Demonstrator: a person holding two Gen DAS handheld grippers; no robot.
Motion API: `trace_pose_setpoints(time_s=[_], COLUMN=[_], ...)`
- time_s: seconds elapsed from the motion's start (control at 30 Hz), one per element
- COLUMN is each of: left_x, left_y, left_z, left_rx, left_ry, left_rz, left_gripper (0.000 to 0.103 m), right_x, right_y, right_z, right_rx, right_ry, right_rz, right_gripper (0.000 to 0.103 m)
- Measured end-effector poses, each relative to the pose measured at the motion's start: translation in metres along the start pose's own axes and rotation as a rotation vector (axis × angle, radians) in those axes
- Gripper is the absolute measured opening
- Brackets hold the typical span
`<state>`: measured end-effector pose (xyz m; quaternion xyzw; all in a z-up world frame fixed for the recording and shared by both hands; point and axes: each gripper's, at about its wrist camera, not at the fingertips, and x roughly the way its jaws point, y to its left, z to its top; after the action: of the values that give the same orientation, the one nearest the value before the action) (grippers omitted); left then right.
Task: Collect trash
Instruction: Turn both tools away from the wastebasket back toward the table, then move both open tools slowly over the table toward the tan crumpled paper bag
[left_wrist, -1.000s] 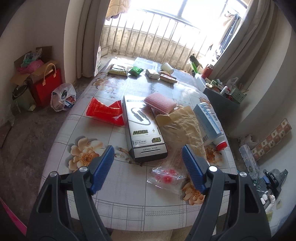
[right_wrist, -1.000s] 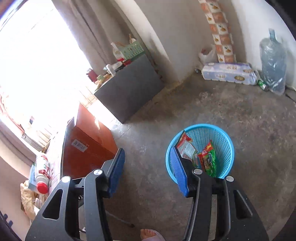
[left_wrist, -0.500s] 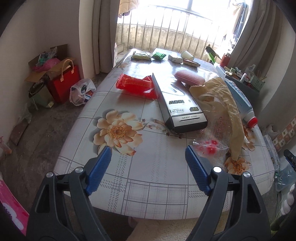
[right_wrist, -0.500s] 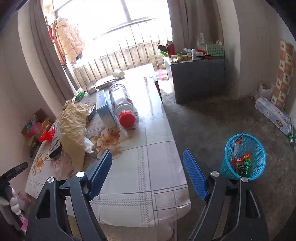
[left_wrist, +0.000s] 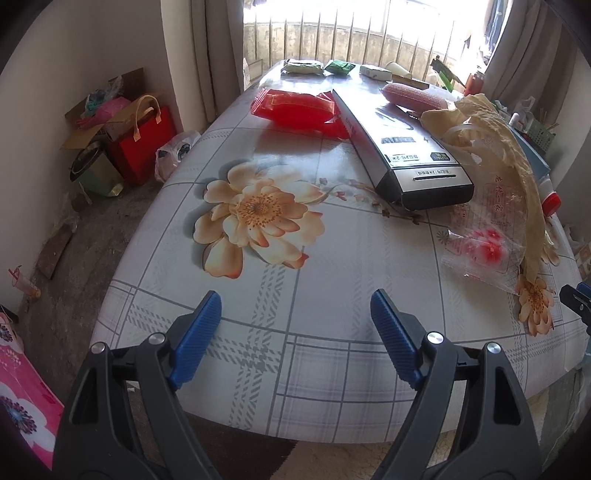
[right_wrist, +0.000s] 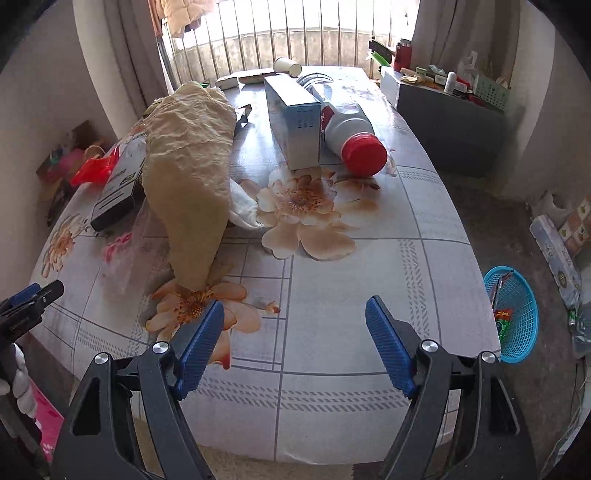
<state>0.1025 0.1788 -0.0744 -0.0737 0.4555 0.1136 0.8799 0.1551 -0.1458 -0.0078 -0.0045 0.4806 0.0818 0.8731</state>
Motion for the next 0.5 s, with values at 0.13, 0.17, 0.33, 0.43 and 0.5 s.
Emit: trace_pose_setpoints(time_s=[0.13, 0.17, 0.33, 0.43, 0.5], left_x=[0.003, 0.004, 0.008, 0.011, 0.011], left_y=[-0.005, -0.006, -0.006, -0.006, -0.006], left_z=[0.0, 0.0, 0.003, 0.005, 0.005], left_rx=[0.052, 0.059, 0.048, 0.047, 0.048], left_ry=[-0.007, -0.013, -0.02, -0.019, -0.014], left_rz=[0.019, 0.019, 0.021, 0.02, 0.02], left_gripper=[0.083, 0.084, 0.092, 0.094, 0.095], right_x=[0.008, 0.01, 0.014, 0.017, 0.02], right_y=[0.0, 0.0, 0.005, 0.008, 0.01], right_z=[-0.001, -0.002, 0.002, 0.004, 0.005], right_rx=[0.002, 0.004, -0.003, -0.004, -0.001], right_ry=[0.023, 0.026, 0.027, 0.025, 0.028], right_rz=[-0.024, -0.027, -0.048, -0.055, -0.052], right_gripper=[0.077, 0.077, 0.077, 0.079, 0.084])
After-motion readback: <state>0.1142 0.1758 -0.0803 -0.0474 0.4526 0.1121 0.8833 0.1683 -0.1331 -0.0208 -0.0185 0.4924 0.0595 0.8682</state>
